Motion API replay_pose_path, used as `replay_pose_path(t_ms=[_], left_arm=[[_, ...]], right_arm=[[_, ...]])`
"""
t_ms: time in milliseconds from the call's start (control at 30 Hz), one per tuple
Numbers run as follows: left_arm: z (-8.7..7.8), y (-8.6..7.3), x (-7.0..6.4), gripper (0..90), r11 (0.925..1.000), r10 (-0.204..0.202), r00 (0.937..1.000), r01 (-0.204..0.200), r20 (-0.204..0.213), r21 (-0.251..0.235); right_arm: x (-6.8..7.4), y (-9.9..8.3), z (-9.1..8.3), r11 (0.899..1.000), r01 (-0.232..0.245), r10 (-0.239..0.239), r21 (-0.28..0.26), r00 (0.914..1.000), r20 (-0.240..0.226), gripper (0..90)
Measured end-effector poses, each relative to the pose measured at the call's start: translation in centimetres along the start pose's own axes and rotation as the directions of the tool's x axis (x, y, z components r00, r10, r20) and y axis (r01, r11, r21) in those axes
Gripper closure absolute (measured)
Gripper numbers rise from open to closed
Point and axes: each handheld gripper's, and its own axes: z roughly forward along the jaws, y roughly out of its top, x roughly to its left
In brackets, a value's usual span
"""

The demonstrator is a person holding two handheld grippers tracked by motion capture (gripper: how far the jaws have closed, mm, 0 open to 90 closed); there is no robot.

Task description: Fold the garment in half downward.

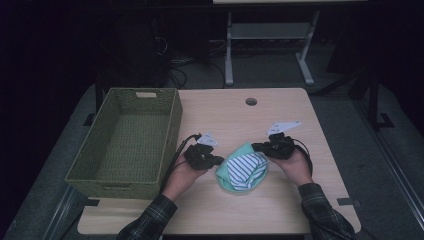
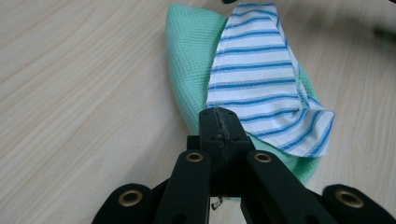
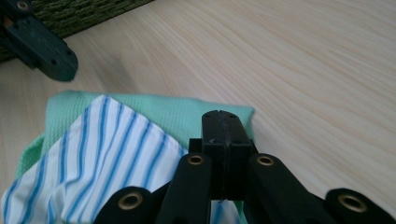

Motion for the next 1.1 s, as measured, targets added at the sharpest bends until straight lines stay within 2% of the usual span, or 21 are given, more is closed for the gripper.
replay_pose_path(t_ms=[333,400,600,733,800,867,900,933,967,1000,1067,1100], left_arm=[[1.3,-0.3,0.0,89.6,0.9987,0.012,0.9999,-0.011,-0.012,0.05],[1.4,-0.4,-0.1,89.6,0.9989,0.006,0.9999,-0.006,-0.013,0.047],[2.1,-0.7,-0.1,89.6,0.9939,0.04,0.9987,-0.037,-0.031,0.104],[2.9,-0.9,-0.6,89.6,0.9851,0.083,0.9958,-0.076,-0.039,0.154],[3.0,-0.9,-0.9,89.7,0.9827,0.099,0.9941,-0.09,-0.046,0.162],[3.1,-0.9,-1.1,89.7,0.9781,0.123,0.9907,-0.11,-0.06,0.176],[3.1,-1.0,-1.1,89.8,0.9752,0.134,0.9887,-0.119,-0.068,0.186],[3.1,-1.0,-1.1,89.8,0.9702,0.15,0.9855,-0.131,-0.081,0.204],[3.3,-1.1,-1.1,89.7,0.9605,0.17,0.9801,-0.142,-0.102,0.239],[3.3,-1.3,-1.1,89.7,0.9631,0.175,0.9784,-0.147,-0.11,0.225],[3.2,-1.3,-0.8,89.7,0.9701,0.136,0.9869,-0.114,-0.087,0.214],[3.1,-1.3,-0.7,89.6,0.9713,0.134,0.9869,-0.113,-0.09,0.21]], right_arm=[[0.5,2.0,3.1,0.999,0.016,-0.015,0.033,0.9996,-0.024,89.6],[0.4,1.9,3.7,0.999,0.015,-0.014,0.047,0.9997,-0.022,89.7],[0.1,1.2,5.1,0.995,0.011,-0.009,0.097,0.9999,-0.014,89.7],[0.1,0.6,5.7,0.994,0.02,-0.019,0.111,0.9998,-0.005,89.8],[0.2,0.5,5.7,0.994,0.019,-0.02,0.112,0.9998,0.001,89.9],[0.2,0.2,5.8,0.991,0.029,-0.032,0.128,0.9992,0.026,90.0],[0.1,0.1,5.8,0.992,0.031,-0.034,0.118,0.9992,0.02,90.0],[0.0,0.0,5.8,0.993,0.024,-0.026,0.115,0.9995,0.019,90.0],[-0.1,-0.1,5.7,0.994,0.014,-0.016,0.112,0.9997,0.017,90.0],[-0.2,-0.1,5.6,0.993,0.013,-0.015,0.116,0.9997,0.018,90.0],[-0.3,-0.2,5.6,0.993,0.022,-0.024,0.114,0.9996,0.017,90.0],[-0.3,-0.2,5.6,0.993,0.016,-0.018,0.114,0.9997,0.017,89.9]])
